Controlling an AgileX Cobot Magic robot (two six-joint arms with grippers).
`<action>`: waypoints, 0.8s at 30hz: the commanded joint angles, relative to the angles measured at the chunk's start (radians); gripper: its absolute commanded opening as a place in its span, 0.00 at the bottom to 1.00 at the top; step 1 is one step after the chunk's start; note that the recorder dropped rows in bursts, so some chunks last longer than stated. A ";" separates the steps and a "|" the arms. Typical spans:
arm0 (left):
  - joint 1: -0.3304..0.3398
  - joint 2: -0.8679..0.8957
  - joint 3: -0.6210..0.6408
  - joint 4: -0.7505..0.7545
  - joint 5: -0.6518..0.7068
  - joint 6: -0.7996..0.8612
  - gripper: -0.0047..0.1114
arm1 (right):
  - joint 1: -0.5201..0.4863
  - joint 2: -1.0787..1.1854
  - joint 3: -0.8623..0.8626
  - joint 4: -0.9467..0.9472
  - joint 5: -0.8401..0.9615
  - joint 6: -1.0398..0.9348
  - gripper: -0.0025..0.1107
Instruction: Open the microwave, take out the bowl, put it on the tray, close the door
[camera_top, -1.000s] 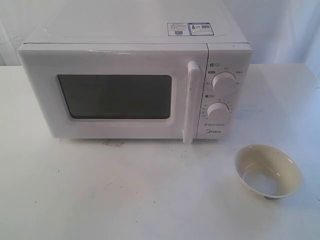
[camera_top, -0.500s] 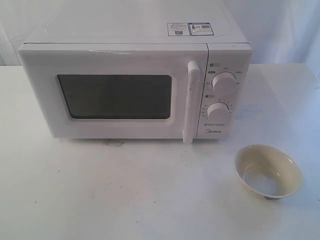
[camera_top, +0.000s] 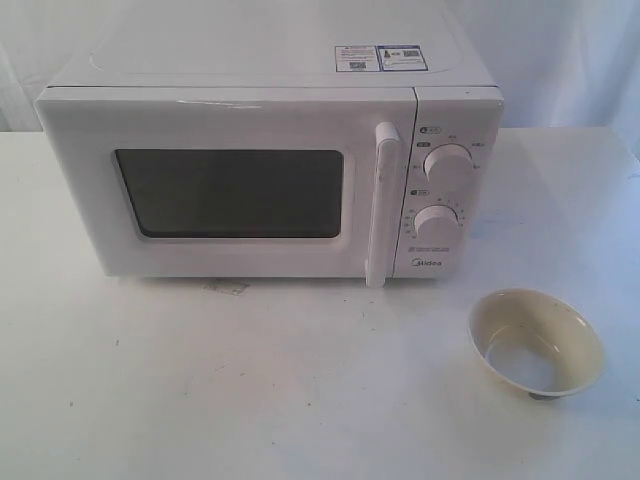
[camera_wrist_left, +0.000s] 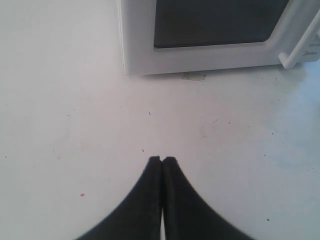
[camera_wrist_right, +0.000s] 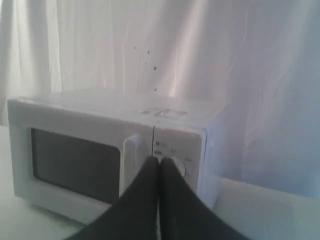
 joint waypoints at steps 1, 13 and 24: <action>-0.002 -0.006 0.006 -0.008 0.000 0.000 0.04 | -0.006 -0.004 0.066 0.023 0.040 0.020 0.02; -0.002 -0.006 0.006 -0.008 -0.002 0.000 0.04 | -0.027 -0.004 0.259 0.016 0.101 -0.019 0.02; -0.002 -0.006 0.006 -0.008 -0.002 0.000 0.04 | -0.329 -0.004 0.259 0.016 0.166 -0.013 0.02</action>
